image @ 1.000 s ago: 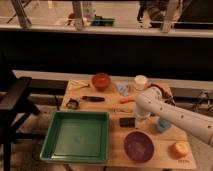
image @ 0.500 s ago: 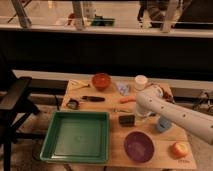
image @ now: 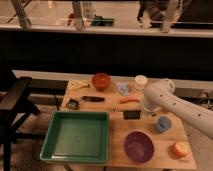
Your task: Wipe red bowl with eraser
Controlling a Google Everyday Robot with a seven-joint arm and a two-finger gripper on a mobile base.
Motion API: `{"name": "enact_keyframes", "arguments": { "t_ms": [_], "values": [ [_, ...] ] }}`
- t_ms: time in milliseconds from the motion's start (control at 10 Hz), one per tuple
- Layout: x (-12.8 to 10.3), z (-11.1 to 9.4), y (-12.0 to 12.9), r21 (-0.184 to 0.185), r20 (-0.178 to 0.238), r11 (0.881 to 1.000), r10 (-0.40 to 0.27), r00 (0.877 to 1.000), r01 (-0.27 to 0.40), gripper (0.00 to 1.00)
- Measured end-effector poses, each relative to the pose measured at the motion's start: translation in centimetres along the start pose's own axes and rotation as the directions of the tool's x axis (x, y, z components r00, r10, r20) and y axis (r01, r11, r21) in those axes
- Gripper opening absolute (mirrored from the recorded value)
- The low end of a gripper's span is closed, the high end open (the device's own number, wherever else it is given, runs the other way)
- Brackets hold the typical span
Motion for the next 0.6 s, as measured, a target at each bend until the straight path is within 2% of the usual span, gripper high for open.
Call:
{"name": "enact_keyframes", "arguments": {
  "t_ms": [200, 500, 600],
  "values": [
    [-0.1, -2.2, -0.1, 0.032, 0.007, 0.999, 0.0, 1.0, -0.001, 0.1],
    [-2.3, -5.5, 0.2, 0.083, 0.021, 0.996, -0.047, 0.999, 0.046, 0.1],
    [-3.2, -6.4, 0.7, 0.102, 0.021, 0.992, -0.074, 0.997, 0.071, 0.13]
  ]
}}
